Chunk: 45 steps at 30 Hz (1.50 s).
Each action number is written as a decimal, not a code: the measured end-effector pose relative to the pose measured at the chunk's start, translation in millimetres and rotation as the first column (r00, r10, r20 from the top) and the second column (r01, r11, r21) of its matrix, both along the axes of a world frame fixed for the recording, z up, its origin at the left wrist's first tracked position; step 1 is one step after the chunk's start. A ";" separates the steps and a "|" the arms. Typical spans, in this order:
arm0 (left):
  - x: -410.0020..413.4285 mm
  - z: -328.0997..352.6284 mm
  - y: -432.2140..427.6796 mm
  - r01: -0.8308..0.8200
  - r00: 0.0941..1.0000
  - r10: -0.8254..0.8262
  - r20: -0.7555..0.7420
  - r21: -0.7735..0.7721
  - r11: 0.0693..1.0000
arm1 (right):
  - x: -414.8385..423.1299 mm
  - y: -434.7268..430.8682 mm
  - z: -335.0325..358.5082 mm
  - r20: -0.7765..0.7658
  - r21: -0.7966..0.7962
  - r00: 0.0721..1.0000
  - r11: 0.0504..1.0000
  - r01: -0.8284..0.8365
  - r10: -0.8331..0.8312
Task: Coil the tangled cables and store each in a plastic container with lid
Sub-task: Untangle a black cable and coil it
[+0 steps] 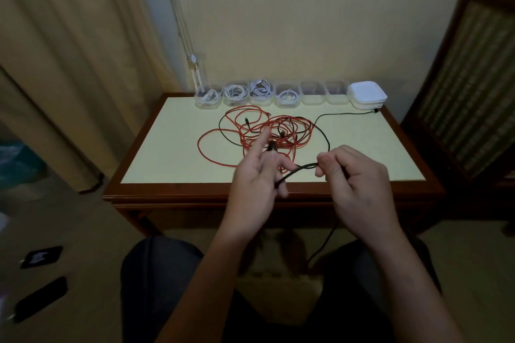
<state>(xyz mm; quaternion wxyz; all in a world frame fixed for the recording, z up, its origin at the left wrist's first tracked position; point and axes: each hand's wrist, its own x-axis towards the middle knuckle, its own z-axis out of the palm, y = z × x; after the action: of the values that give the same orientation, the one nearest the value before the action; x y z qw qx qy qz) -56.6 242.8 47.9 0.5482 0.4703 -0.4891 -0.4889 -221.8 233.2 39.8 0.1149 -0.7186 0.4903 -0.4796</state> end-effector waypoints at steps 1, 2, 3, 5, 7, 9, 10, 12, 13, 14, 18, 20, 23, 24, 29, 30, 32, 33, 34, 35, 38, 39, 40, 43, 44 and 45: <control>-2.2 0.8 1.1 0.039 0.999 -0.039 -0.005 0.021 0.999 | 0.4 0.3 0.5 0.022 0.005 1.000 1.000 0.015 -0.015; -3.8 1.8 1.9 0.083 0.996 -0.081 -0.042 0.047 0.995 | 0.9 0.6 1.2 0.048 0.009 0.999 1.000 0.026 -0.026; -4.9 3.4 3.0 0.138 0.984 -0.128 -0.123 0.074 0.988 | 1.4 0.6 1.5 0.081 0.016 0.996 0.999 0.034 -0.035; -6.5 6.7 4.7 0.274 0.904 -0.221 -0.367 0.100 0.956 | 3.9 1.0 2.6 0.185 0.078 0.982 0.996 0.031 -0.045; -8.6 10.8 5.3 0.376 0.783 -0.261 -0.565 0.096 0.922 | 8.9 2.8 5.3 0.297 0.185 0.954 0.983 -0.008 -0.048; -11.0 13.3 4.7 0.421 0.687 -0.266 -0.676 0.072 0.904 | 14.9 7.0 7.3 0.375 0.257 0.927 0.963 -0.084 -0.019; -11.7 13.8 4.1 0.423 0.659 -0.258 -0.707 0.064 0.904 | 18.5 9.5 7.9 0.400 0.277 0.916 0.952 -0.134 0.013; -12.2 15.2 3.4 0.405 0.637 -0.229 -0.736 0.067 0.912 | 26.6 14.9 8.9 0.440 0.284 0.894 0.933 -0.222 0.079; -12.0 16.1 3.5 0.391 0.638 -0.215 -0.739 0.070 0.918 | 30.0 16.4 8.6 0.452 0.272 0.887 0.931 -0.241 0.098; -11.7 16.6 3.8 0.376 0.645 -0.208 -0.735 0.070 0.924 | 32.8 17.3 8.6 0.458 0.262 0.884 0.935 -0.238 0.097; -14.2 15.3 6.7 0.299 0.739 -0.189 -0.646 0.064 0.952 | 36.9 17.3 6.9 0.455 0.266 0.888 0.943 -0.200 0.060; -16.0 12.3 7.5 0.230 0.832 -0.161 -0.531 0.064 0.971 | 37.1 18.3 7.7 0.455 0.259 0.890 0.953 -0.160 0.025; -18.4 9.3 8.7 0.144 0.934 -0.114 -0.339 0.066 0.987 | 38.0 19.8 7.7 0.420 0.246 0.907 0.965 -0.092 -0.021; -19.6 8.9 9.4 0.135 0.942 -0.106 -0.320 0.071 0.988 | 38.1 19.9 7.2 0.414 0.245 0.910 0.966 -0.080 -0.030; -26.1 13.4 12.0 0.325 0.731 -0.144 -0.667 0.155 0.933 | 36.5 17.7 7.8 0.424 0.233 0.902 0.972 -0.028 -0.076; -27.7 13.4 11.7 0.360 0.678 -0.144 -0.721 0.155 0.920 | 35.7 16.9 7.2 0.433 0.236 0.897 0.972 -0.017 -0.090; -33.5 9.4 11.1 0.342 0.679 -0.124 -0.724 0.162 0.926 | 35.2 15.3 4.9 0.441 0.257 0.889 0.966 0.005 -0.122; -37.7 8.1 11.8 0.310 0.711 -0.111 -0.695 0.167 0.936 | 34.4 15.2 3.7 0.446 0.271 0.885 0.962 0.013 -0.138; -42.1 7.0 12.9 0.277 0.741 -0.097 -0.664 0.172 0.945 | 34.1 15.4 3.3 0.452 0.281 0.879 0.960 0.017 -0.148; -45.4 6.4 13.8 0.246 0.762 -0.081 -0.643 0.172 0.954 | 33.3 15.3 2.7 0.455 0.283 0.878 0.959 0.020 -0.153; -47.5 7.6 14.7 0.174 0.817 -0.044 -0.574 0.173 0.969 | 30.6 15.5 2.0 0.435 0.257 0.889 0.966 0.032 -0.145; -46.0 7.4 14.4 0.156 0.837 -0.035 -0.546 0.176 0.972 | 29.9 15.2 1.7 0.425 0.240 0.894 0.970 0.036 -0.139; -43.8 7.3 13.8 0.146 0.852 -0.033 -0.523 0.177 0.973 | 29.2 14.5 1.4 0.416 0.228 0.899 0.973 0.042 -0.136; -36.8 9.2 12.4 0.183 0.854 -0.061 -0.517 0.188 0.965 | 28.5 12.8 1.5 0.406 0.229 0.905 0.973 0.031 -0.124; -34.8 9.6 11.6 0.212 0.837 -0.073 -0.543 0.198 0.957 | 28.8 12.4 2.0 0.407 0.236 0.906 0.972 0.016 -0.114; -33.1 10.0 11.0 0.243 0.813 -0.084 -0.576 0.205 0.948 | 29.2 12.3 1.8 0.405 0.238 0.908 0.971 0.003 -0.103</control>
<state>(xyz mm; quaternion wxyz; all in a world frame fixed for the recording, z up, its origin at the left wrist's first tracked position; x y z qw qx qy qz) -89.7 253.8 57.9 0.5539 0.3319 -0.2748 -0.7124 -192.6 245.5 41.7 0.2863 -0.5683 0.5268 -0.5635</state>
